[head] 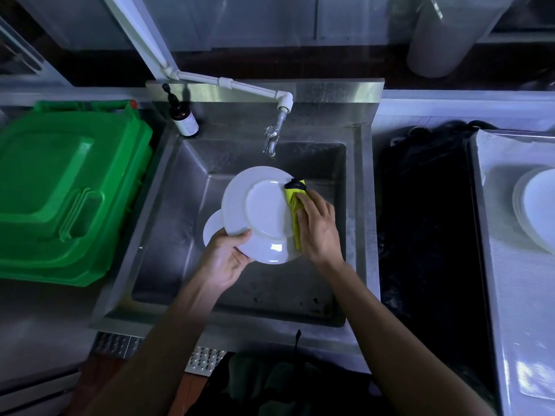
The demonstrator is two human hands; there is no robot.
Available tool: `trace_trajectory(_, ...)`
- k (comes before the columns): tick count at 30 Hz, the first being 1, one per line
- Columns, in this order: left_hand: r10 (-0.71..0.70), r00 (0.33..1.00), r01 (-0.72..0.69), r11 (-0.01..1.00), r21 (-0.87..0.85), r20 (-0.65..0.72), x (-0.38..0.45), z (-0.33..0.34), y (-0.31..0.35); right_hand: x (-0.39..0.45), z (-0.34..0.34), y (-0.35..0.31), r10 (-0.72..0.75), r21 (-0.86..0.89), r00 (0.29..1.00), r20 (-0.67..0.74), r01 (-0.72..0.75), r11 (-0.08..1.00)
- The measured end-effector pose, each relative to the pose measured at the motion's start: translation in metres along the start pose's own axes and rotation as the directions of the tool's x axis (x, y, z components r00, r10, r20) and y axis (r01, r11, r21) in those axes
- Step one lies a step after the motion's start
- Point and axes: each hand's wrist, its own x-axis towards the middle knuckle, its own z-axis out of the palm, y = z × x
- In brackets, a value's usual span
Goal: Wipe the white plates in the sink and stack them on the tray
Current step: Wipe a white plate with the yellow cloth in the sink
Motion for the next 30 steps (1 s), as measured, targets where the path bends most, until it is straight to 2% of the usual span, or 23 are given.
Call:
trace_trajectory(4, -0.006, 1.000, 0.006, 0.998, 0.059, 0.008, -0.004, 0.003, -0.001, 0.016, -0.007, 0.001, 0.018, -0.013, 0.999, 0.028, -0.018, 1.000)
trace_trajectory(12, -0.054, 0.998, 0.045, 0.965, 0.257, 0.030, -0.011, 0.010, 0.004, 0.031, -0.017, -0.005, -0.034, -0.070, 0.998, 0.056, 0.038, 0.997)
trace_trajectory(17, -0.091, 0.996, 0.088, 0.933, 0.349, -0.007, -0.013, 0.016, 0.001, 0.034, -0.016, -0.018, -0.170, -0.126, 0.979, 0.111, 0.184, 0.975)
trace_trajectory(23, -0.089, 0.995, 0.099, 0.932, 0.349, -0.047, -0.011, 0.015, 0.000, 0.026, -0.003, -0.029, -0.287, -0.160, 0.933, 0.218, 0.324, 0.932)
trace_trajectory(30, -0.058, 0.994, 0.084, 0.948, 0.306, -0.093, -0.005, 0.009, -0.002, -0.002, 0.014, -0.043, -0.439, -0.042, 0.848, 0.296, 0.471, 0.881)
